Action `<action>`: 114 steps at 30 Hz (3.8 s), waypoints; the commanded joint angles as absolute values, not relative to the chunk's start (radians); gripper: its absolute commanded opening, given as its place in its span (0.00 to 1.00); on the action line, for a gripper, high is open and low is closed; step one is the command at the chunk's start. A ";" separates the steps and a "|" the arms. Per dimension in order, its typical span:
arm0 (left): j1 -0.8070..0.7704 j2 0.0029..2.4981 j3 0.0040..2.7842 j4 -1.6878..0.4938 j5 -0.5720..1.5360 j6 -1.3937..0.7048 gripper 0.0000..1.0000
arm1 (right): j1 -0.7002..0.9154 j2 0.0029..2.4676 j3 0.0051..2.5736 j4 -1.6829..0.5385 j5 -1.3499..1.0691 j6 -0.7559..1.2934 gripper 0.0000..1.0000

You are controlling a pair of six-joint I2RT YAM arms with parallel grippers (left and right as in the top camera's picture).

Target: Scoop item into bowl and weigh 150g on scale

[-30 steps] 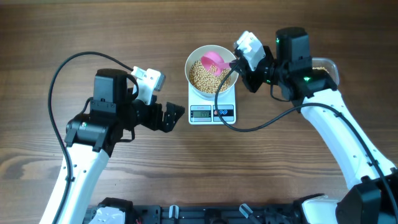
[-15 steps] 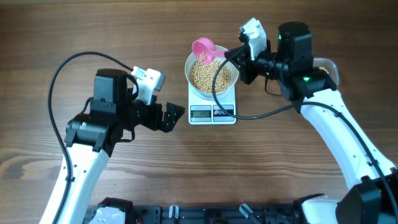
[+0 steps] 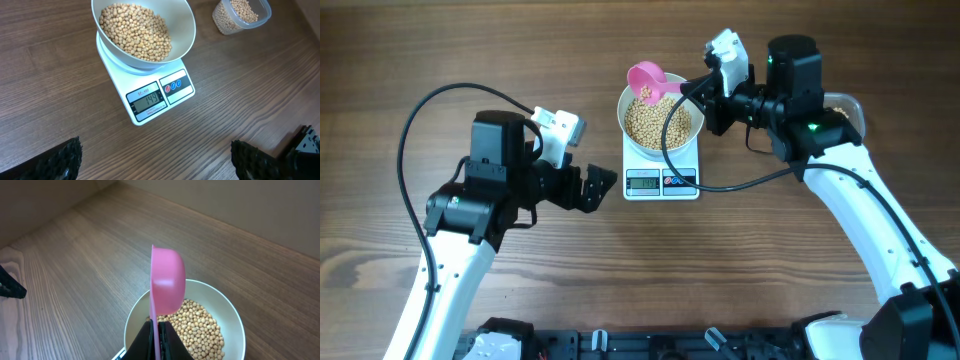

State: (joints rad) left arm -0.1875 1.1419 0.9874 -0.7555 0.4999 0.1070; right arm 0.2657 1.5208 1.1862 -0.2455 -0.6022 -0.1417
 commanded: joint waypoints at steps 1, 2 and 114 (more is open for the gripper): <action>-0.180 1.147 0.987 -0.753 0.515 0.101 1.00 | 0.268 1.526 1.205 -0.232 -0.622 -0.131 0.04; -0.180 1.147 0.987 -0.753 0.515 0.101 1.00 | 0.268 1.526 1.205 -0.228 -0.622 -0.131 0.04; -0.180 1.147 0.987 -0.753 0.515 0.101 1.00 | 0.115 1.482 1.206 -0.118 -0.698 -0.015 0.04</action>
